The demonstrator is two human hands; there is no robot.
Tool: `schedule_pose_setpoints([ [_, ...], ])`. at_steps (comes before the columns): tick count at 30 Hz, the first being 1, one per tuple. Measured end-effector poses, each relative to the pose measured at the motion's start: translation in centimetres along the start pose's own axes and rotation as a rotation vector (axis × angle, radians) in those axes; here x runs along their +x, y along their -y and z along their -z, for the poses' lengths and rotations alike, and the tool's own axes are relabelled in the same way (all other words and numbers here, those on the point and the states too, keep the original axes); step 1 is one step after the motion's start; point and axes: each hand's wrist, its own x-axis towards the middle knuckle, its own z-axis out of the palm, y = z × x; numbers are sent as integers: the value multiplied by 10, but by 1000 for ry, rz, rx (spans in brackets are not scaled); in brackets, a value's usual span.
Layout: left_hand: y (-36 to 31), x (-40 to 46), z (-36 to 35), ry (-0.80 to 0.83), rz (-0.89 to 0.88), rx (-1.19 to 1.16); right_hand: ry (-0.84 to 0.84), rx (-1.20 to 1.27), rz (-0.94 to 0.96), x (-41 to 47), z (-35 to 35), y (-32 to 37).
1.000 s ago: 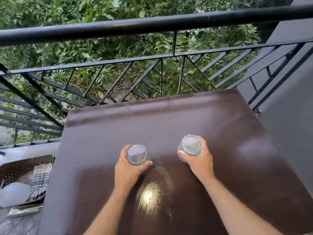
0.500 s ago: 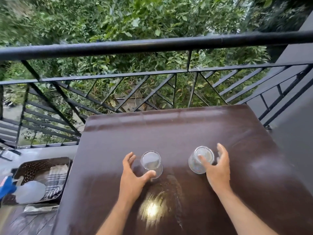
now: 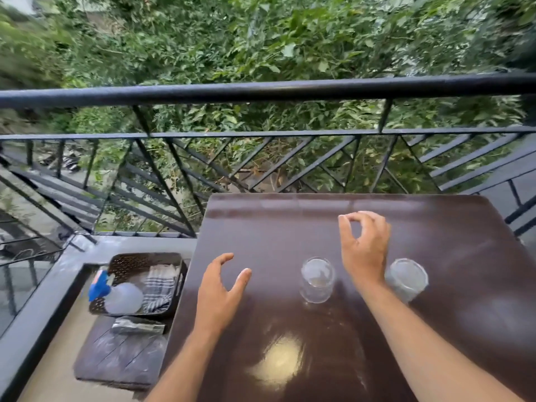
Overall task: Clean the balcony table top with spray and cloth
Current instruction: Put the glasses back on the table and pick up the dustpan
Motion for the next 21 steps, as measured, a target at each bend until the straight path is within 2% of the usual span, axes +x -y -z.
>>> schedule_pose_setpoints([
  [6,52,-3,60,-95,80,22,161,55,111,-64,-73,57],
  [17,159,9,178,-251,249,60,464,166,88,-169,-199,151],
  [21,205,12,207,-242,292,69,524,187,-17,-215,-243,174],
])
